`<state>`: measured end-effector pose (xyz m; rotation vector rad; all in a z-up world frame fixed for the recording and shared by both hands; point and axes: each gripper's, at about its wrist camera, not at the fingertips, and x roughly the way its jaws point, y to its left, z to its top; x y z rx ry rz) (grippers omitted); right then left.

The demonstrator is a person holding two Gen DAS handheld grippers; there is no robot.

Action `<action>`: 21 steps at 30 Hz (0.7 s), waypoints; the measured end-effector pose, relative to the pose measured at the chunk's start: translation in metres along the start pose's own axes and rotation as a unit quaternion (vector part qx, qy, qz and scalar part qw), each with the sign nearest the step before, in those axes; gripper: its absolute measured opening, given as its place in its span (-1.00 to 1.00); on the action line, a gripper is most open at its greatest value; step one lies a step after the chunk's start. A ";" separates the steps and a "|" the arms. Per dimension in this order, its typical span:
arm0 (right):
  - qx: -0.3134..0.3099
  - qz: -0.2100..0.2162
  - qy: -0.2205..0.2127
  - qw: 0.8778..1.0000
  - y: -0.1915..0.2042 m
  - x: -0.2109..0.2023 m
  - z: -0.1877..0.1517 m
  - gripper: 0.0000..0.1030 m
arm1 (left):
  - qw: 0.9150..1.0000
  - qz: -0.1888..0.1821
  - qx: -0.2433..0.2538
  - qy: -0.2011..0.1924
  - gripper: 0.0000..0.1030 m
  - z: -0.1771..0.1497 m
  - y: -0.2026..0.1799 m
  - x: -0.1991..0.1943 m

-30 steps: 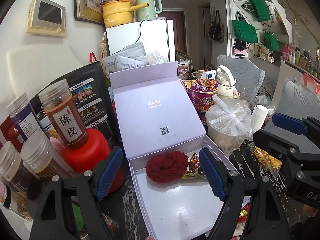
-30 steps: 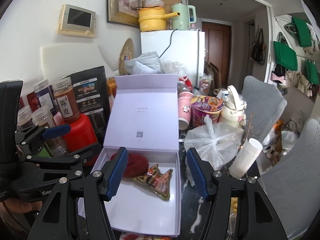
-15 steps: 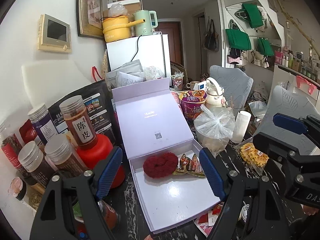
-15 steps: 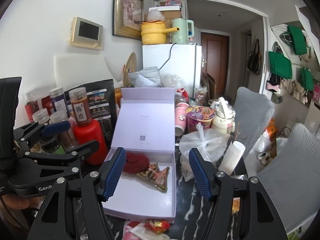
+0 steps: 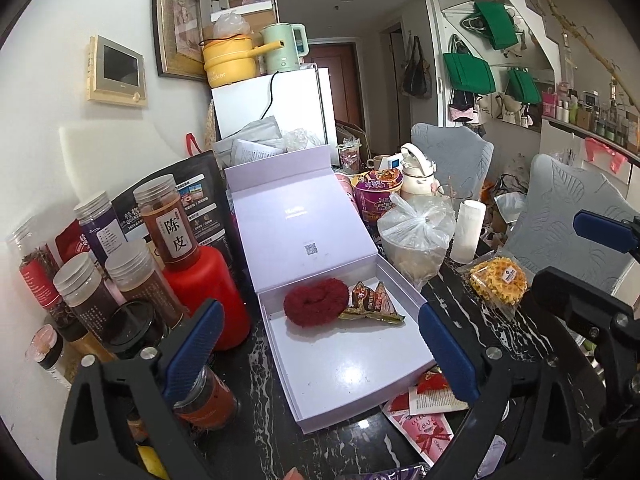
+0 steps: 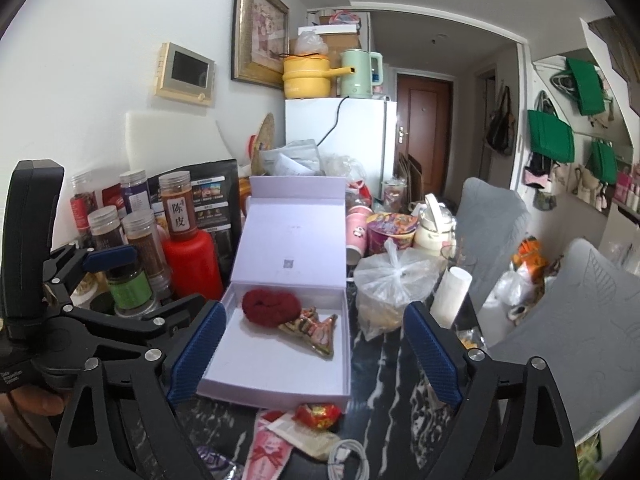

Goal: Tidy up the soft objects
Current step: 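Withdraw both grippers from the box toward the lilac pouch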

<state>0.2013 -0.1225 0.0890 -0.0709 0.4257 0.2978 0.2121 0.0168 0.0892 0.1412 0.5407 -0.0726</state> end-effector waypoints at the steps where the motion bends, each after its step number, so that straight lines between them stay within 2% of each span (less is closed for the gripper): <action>1: 0.001 0.000 0.000 1.000 0.001 -0.002 -0.003 0.80 | 1.000 0.002 0.003 0.000 0.93 -0.003 -0.001 -0.002; 4: 0.003 0.002 0.001 1.000 0.004 -0.008 -0.012 0.80 | 1.000 0.004 0.009 0.003 0.93 -0.011 -0.002 -0.006; 9: 0.009 0.017 0.006 1.000 0.011 -0.017 -0.025 0.80 | 1.000 -0.023 0.008 0.011 0.93 -0.027 -0.003 -0.014; 16: 0.014 -0.004 0.004 1.000 0.016 -0.030 -0.046 0.82 | 0.998 -0.059 -0.007 0.012 0.93 -0.050 -0.001 -0.025; 21: 0.028 0.000 0.012 1.000 0.016 -0.033 -0.063 0.82 | 0.997 -0.071 -0.002 0.017 0.93 -0.067 -0.004 -0.030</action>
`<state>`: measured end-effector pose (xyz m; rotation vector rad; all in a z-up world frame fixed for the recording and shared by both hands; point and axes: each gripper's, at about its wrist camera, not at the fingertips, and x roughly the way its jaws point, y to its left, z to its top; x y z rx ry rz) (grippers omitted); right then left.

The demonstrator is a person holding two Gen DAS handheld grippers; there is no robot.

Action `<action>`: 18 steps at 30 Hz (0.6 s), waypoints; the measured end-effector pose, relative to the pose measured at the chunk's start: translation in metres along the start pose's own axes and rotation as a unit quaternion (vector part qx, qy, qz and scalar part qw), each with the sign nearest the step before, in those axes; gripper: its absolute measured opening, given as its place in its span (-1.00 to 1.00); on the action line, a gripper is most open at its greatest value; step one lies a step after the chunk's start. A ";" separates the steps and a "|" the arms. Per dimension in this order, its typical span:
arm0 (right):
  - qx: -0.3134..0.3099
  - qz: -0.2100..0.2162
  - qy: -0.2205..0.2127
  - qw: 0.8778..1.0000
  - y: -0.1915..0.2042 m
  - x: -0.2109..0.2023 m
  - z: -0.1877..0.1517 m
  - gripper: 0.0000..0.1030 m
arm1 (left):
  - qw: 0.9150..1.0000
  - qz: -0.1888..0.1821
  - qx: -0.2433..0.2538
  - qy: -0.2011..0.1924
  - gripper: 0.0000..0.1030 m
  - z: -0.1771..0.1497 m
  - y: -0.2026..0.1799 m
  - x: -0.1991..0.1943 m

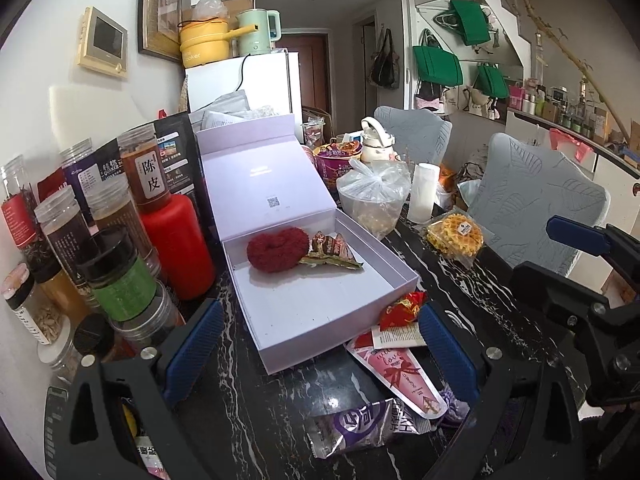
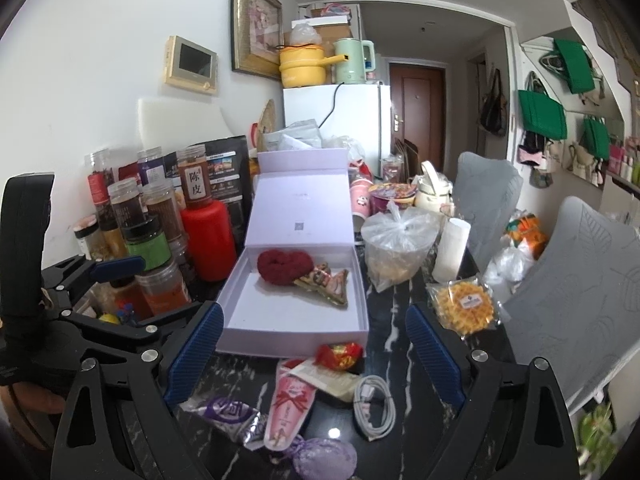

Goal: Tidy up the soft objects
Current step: 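Withdraw both grippers from the box toward the lilac pouch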

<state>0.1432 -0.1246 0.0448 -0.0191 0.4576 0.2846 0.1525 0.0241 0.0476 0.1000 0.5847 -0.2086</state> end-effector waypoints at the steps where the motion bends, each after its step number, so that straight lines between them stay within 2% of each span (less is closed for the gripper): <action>1: 0.002 0.000 0.002 1.000 0.000 0.000 -0.004 0.82 | 1.000 -0.004 0.001 0.003 0.93 -0.003 -0.001 0.000; 18: 0.046 0.002 0.038 0.998 -0.013 0.011 -0.067 0.82 | 0.994 -0.079 0.005 0.075 0.93 -0.059 -0.019 0.031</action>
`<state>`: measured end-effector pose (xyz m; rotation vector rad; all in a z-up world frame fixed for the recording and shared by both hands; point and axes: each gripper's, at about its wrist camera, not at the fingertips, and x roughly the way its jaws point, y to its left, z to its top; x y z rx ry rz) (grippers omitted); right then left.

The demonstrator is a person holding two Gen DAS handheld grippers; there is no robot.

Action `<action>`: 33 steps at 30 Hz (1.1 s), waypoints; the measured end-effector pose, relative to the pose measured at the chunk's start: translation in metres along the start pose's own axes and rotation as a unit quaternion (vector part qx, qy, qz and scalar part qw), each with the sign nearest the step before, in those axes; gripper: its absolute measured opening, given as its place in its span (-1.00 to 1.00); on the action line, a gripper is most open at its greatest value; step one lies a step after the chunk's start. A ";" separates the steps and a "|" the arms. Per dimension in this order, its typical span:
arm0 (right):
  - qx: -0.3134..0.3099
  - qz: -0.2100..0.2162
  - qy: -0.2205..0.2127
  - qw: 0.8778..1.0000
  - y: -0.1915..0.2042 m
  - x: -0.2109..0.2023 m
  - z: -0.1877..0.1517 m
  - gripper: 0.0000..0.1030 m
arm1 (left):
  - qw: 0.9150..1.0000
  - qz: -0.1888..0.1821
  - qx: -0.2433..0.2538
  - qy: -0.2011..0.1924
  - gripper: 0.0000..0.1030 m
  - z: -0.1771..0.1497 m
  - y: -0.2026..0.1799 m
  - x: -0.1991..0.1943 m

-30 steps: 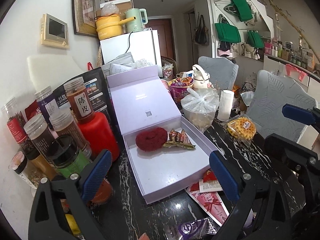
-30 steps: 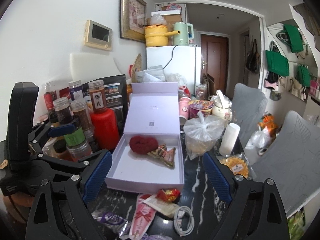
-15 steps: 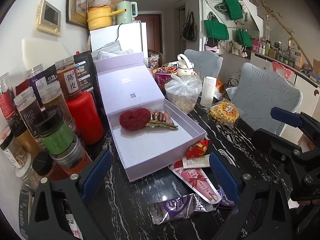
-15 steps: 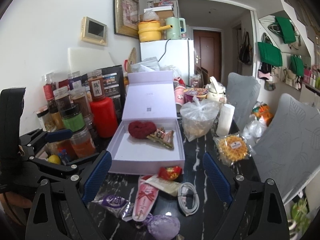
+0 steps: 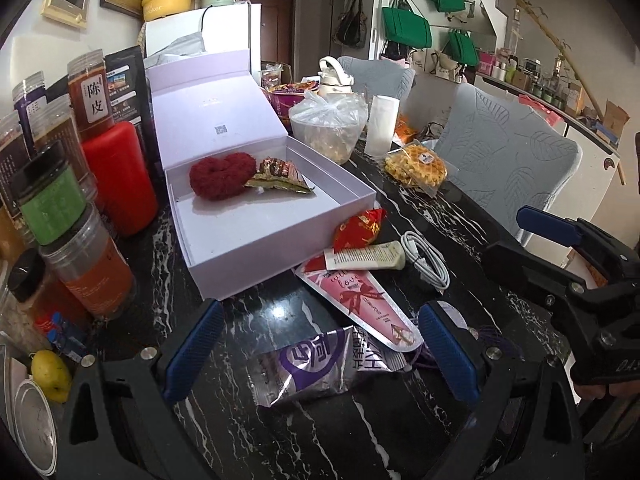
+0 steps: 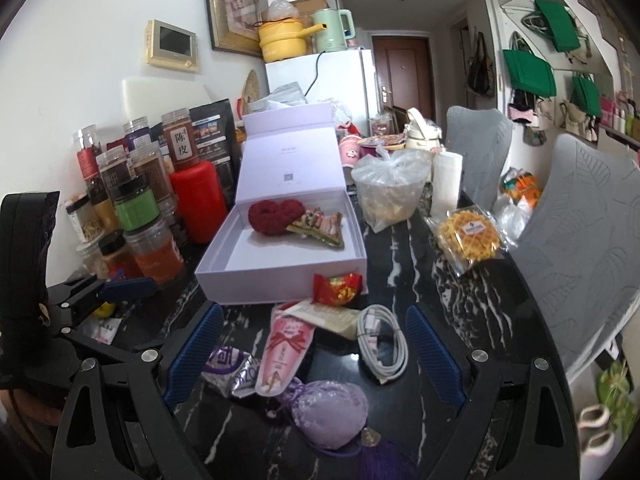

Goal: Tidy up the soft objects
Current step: 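Withdraw both grippers from the box toward the lilac pouch, then grasp the lilac drawstring pouch with the right gripper and lift it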

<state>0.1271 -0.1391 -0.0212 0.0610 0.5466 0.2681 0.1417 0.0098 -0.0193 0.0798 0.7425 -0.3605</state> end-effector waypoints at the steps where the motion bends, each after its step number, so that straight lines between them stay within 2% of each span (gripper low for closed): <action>1: 0.002 0.001 0.004 1.000 -0.001 0.001 -0.004 0.82 | 1.000 -0.003 0.002 0.003 0.93 -0.003 0.000 0.002; 14: 0.011 0.012 0.043 0.999 -0.004 0.014 -0.045 0.82 | 0.999 -0.023 0.025 0.038 0.93 -0.030 -0.003 0.023; 27: 0.025 0.004 0.083 0.996 -0.014 0.032 -0.060 0.82 | 0.995 -0.050 0.052 0.076 0.93 -0.039 -0.004 0.061; 33: 0.037 0.010 0.091 0.995 -0.019 0.035 -0.063 0.82 | 0.993 -0.048 0.062 0.089 0.93 -0.042 -0.001 0.074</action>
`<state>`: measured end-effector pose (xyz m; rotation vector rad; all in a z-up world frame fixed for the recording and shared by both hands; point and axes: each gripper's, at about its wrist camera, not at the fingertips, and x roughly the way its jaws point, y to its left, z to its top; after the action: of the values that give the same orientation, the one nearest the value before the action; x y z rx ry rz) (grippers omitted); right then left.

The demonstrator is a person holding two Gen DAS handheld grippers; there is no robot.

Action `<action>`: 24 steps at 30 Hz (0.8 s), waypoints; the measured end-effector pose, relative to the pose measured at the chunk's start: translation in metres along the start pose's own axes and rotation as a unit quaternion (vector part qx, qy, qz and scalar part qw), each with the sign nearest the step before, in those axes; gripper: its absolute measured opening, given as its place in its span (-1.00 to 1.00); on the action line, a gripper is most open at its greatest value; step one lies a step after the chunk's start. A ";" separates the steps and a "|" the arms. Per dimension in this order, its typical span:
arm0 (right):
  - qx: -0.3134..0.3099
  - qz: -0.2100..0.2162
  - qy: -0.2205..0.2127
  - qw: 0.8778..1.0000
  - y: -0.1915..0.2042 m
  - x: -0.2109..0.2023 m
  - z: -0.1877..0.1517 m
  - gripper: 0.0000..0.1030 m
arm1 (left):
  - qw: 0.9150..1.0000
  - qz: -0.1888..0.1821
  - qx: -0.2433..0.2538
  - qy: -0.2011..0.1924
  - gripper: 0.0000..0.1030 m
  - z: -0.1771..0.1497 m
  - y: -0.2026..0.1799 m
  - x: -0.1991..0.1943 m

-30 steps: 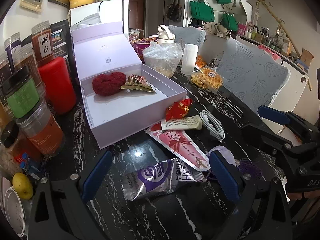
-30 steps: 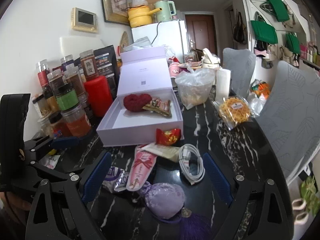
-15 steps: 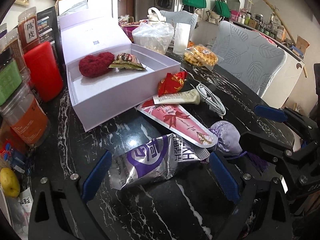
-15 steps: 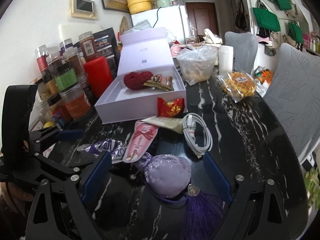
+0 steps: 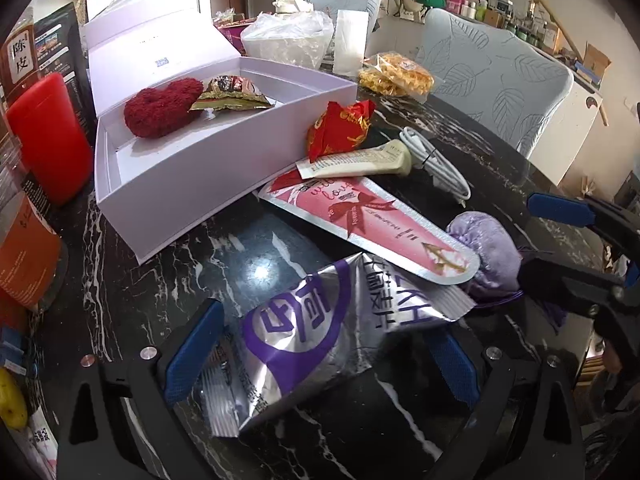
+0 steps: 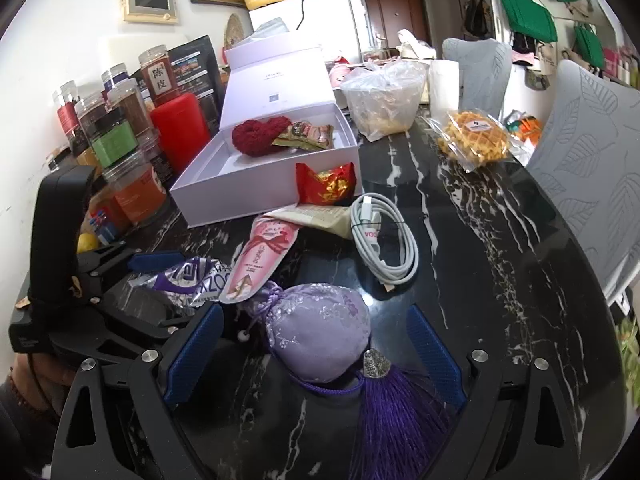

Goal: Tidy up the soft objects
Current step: 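Grasp the lilac drawstring pouch with the right gripper and lift it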

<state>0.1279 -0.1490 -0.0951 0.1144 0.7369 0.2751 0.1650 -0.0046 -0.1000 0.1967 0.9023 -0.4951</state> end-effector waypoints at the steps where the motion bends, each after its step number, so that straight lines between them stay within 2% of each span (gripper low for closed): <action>1: 0.003 0.001 0.001 1.000 -0.001 0.001 0.000 0.82 | 1.000 0.002 0.002 0.002 0.93 0.000 0.001 0.002; 8: 0.017 0.008 0.009 1.000 -0.007 0.004 0.000 0.82 | 1.000 -0.001 0.013 0.011 0.93 0.000 0.002 0.012; 10: 0.019 0.010 0.011 1.000 -0.008 0.006 0.001 0.82 | 1.000 -0.003 0.015 0.012 0.88 0.002 0.000 0.014; 12: 0.024 0.012 0.014 1.000 -0.010 0.007 0.001 0.82 | 1.000 -0.004 0.020 0.009 0.72 0.003 -0.002 0.013; 17: 0.025 0.014 0.018 0.999 -0.011 0.008 0.000 0.82 | 0.999 -0.012 0.043 0.000 0.48 0.002 -0.009 0.009; 24: 0.030 0.013 0.027 0.999 -0.016 0.012 -0.003 0.82 | 0.999 0.007 0.050 -0.006 0.44 -0.007 -0.014 -0.003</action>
<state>0.1379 -0.1605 -0.1080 0.1744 0.7978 0.2813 0.1515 -0.0132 -0.1015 0.2910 0.8652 -0.5286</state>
